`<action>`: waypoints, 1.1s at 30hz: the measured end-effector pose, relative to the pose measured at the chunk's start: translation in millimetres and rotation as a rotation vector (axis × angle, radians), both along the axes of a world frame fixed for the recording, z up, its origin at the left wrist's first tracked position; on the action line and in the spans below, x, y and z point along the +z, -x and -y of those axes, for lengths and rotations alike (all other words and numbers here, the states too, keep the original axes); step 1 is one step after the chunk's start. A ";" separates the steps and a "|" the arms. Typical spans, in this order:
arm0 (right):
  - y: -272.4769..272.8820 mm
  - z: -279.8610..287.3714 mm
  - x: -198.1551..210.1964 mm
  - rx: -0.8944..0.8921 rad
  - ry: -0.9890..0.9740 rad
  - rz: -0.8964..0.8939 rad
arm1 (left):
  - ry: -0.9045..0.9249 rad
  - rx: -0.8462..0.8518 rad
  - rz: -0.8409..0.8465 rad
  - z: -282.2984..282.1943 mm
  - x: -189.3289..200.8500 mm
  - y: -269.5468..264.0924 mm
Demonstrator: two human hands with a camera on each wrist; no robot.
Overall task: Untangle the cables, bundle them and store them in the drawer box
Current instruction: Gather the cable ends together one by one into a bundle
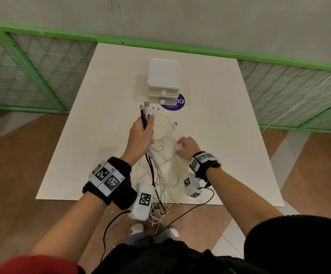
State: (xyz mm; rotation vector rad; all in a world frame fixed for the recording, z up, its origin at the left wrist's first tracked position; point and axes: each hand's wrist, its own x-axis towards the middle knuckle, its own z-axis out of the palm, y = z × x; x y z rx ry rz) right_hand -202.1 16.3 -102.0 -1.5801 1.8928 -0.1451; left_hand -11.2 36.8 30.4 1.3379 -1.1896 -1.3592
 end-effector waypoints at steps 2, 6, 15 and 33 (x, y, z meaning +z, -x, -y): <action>-0.5 -4.5 -3.7 -0.044 0.050 0.005 | -0.003 -0.001 0.010 -0.4 -0.1 -1.2; 15.2 2.7 25.0 -0.182 0.179 0.185 | 0.005 0.002 0.065 0.2 -0.5 -2.1; 11.7 2.9 166.8 0.044 0.524 0.483 | 0.113 0.005 0.102 -2.1 18.5 15.7; -12.5 -39.9 190.5 -0.110 0.578 0.813 | 0.232 -0.374 0.288 -15.1 42.2 13.7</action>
